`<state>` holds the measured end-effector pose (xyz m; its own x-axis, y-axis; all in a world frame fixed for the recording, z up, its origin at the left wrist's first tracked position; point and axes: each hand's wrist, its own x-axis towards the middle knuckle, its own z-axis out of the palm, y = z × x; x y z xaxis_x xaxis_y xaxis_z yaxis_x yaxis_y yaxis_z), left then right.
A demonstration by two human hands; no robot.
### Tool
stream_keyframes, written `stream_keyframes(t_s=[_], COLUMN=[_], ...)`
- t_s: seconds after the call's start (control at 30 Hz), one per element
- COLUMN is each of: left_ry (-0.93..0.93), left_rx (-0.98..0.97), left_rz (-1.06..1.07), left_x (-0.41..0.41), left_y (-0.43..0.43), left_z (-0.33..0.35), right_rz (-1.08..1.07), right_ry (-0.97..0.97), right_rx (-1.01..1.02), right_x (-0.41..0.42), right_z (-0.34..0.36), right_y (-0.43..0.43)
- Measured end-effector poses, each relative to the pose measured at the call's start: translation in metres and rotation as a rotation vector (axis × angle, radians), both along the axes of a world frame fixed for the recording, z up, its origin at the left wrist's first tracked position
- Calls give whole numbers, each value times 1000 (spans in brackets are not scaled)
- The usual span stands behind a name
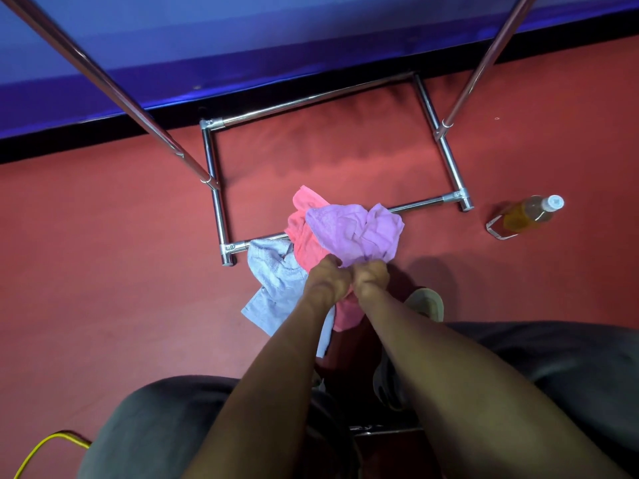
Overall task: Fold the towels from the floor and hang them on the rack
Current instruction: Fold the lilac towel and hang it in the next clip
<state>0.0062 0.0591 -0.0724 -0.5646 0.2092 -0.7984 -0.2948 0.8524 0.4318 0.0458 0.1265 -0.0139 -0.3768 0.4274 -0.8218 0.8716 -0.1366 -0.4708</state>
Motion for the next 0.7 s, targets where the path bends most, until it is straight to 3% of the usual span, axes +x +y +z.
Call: stream_keyframes(t_s=[0.23, 0.43, 0.63, 0.7], left_ry=[182, 310, 540, 584], left_rx=[91, 224, 189, 233], left_rz=[-31, -73, -158, -123], left_x=[-2, -13, -15, -9], left_y=[-10, -25, -28, -26], left_z=[46, 117, 252, 291], right_rz=[-34, 31, 113, 138], right_ry=[121, 350, 592, 661], right_rx=[28, 103, 224, 271], right_x=[-10, -18, -36, -29], right_z=[34, 124, 189, 247], right_y=[-2, 1, 33, 33])
